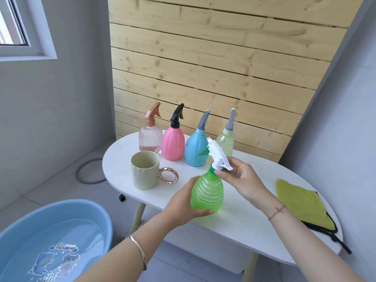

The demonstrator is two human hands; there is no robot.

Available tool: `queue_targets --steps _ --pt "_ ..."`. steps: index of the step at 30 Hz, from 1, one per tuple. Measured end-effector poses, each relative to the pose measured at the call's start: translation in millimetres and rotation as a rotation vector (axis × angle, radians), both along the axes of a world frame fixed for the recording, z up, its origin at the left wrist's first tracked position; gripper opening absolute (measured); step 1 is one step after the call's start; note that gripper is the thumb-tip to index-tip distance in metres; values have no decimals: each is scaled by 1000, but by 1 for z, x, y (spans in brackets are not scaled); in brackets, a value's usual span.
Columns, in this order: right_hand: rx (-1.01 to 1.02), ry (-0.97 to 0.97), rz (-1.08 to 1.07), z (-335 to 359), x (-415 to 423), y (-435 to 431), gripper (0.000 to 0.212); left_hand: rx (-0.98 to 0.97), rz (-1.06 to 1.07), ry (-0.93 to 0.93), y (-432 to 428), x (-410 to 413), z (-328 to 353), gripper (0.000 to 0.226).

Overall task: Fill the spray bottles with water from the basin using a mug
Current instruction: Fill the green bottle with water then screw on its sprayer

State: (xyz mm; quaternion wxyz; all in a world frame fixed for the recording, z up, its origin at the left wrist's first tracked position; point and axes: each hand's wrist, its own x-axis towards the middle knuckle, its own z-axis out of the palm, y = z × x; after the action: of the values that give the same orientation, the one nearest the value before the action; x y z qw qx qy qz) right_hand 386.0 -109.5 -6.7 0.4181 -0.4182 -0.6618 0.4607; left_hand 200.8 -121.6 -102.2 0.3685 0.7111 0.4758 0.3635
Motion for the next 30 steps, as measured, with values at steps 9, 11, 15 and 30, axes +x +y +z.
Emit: queue_targets --steps 9,11,15,30 --pt "43 -183 16 4 0 6 16 12 14 12 2 1 -3 92" --pt "64 -232 37 7 -1 7 12 13 19 11 2 1 -4 93" --pt "155 -211 -105 1 -9 5 22 14 28 5 3 2 -5 92" --pt "188 -165 -238 -18 -18 -15 21 21 68 -11 1 4 -7 91"
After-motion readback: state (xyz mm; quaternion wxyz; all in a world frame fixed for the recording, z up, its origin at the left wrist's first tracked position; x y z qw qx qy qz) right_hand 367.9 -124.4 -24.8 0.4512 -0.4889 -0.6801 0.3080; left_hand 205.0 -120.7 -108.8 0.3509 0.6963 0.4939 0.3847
